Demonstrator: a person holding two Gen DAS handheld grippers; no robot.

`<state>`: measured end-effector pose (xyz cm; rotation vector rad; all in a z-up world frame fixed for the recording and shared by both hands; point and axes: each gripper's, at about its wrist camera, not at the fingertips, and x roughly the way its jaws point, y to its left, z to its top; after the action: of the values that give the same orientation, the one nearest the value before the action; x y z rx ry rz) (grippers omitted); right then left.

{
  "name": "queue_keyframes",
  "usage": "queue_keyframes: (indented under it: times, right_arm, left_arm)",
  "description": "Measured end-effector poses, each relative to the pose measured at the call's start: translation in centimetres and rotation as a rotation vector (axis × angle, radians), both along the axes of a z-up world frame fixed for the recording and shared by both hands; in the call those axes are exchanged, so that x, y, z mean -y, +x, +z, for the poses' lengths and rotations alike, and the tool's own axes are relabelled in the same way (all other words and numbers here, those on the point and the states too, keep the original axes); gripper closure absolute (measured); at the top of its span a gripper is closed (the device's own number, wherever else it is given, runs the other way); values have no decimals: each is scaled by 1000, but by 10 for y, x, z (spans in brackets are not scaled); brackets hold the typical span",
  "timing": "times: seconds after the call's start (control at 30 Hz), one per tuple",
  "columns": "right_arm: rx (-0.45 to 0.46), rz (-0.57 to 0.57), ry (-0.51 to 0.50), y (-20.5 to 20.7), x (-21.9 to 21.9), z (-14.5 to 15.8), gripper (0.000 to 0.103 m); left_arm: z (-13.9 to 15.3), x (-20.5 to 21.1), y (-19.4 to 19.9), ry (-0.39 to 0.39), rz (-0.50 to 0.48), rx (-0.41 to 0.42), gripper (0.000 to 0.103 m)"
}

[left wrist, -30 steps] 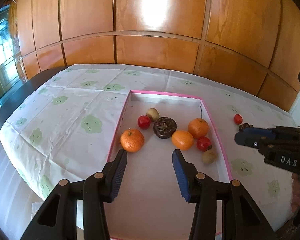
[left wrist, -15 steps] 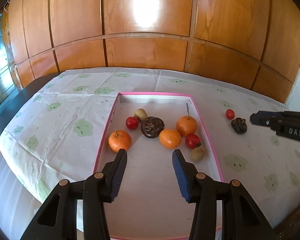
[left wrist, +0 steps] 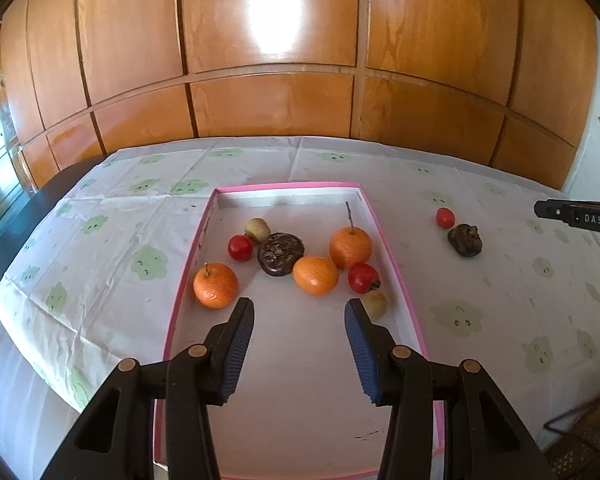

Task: Organize fruits
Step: 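Withdraw the right tool from the tray toward the dark fruit and tomato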

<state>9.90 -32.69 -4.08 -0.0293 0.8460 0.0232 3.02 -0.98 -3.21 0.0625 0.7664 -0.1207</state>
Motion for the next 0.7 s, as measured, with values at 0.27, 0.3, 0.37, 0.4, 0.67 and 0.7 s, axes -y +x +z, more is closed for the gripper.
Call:
queue_keyframes:
  times: [0.27,0.3,0.37,0.4,0.67,0.7]
  right_arm:
    - [-61,-178,120,8,53,-19,72]
    - [-60,-183,125,8,55,-19,72]
    - [-59,-195,136,8,57,-19,72]
    - [-60,-199,143,8,58,-19,72]
    - [-66,-221,171,9,64,-18,72]
    - [-66,-224,175,9,65,-18,72]
  left_arm:
    - [1,21,4,25,-43,-4,55]
    - [1,24,5,29,-49,-4,55]
    - [1,31,7,35,-64,-6,55]
    - [2,35,9,36,-72,-9,55]
    - [1,82,28,17,-183,-41,55]
    - [0,88,32,12,-193,-50,55]
